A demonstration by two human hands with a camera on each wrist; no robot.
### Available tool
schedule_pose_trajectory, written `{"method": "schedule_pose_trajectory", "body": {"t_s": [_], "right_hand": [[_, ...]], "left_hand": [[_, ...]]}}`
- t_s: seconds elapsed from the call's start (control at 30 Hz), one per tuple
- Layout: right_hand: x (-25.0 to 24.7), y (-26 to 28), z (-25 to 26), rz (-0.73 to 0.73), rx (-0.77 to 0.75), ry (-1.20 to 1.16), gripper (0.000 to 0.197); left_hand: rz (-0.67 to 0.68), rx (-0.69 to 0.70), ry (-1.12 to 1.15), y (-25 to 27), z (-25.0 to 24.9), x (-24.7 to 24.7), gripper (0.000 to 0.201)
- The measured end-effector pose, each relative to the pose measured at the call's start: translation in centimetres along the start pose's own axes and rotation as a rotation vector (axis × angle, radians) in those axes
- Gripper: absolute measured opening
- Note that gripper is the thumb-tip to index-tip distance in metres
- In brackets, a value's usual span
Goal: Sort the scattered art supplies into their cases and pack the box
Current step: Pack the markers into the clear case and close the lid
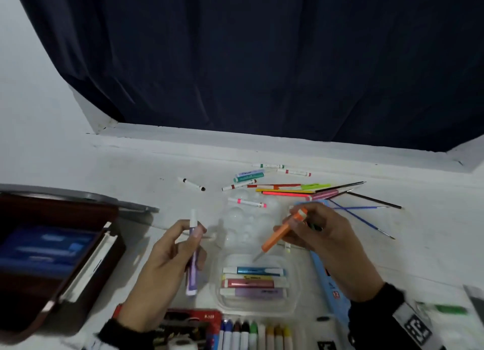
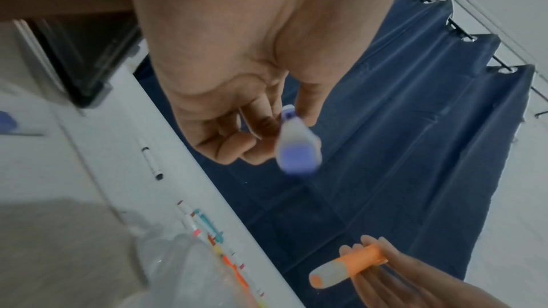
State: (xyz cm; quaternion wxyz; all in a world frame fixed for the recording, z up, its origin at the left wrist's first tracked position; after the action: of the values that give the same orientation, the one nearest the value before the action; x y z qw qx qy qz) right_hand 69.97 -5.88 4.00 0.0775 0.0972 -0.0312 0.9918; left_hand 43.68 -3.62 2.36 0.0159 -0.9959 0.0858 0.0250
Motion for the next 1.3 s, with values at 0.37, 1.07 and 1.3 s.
{"method": "schedule_pose_trajectory", "body": {"t_s": [0.37,1.07,1.3], "right_hand": [[0.2,2.5,-4.0,0.138,-0.098,0.496,0.010],[-0.1,0.7,-4.9,0.511,-0.287,1.119,0.013],[1.0,0.5,-4.7,0.620,-0.215,1.324,0.024]], "left_hand": [[-0.052,-0.323,0.011,3.6,4.4,-1.5,0.031],[0.258,0.224,-0.751,-1.9,2.4,-0.3,0.025],[0.402,0.319,-0.889,-4.0,2.8,1.9,0.025]]}}
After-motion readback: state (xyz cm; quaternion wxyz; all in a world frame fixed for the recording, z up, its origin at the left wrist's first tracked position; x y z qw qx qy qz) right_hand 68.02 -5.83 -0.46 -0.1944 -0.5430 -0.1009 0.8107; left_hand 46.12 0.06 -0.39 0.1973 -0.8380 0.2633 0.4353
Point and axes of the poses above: each hand's wrist, its own y-axis away from the middle knuckle, its own x-axis out of the palm, z = x × y, the point moved 1 cm from there along -y, towards the middle knuckle, and after that the axes turned 3 degrees about -y, right-handed, at the moved point
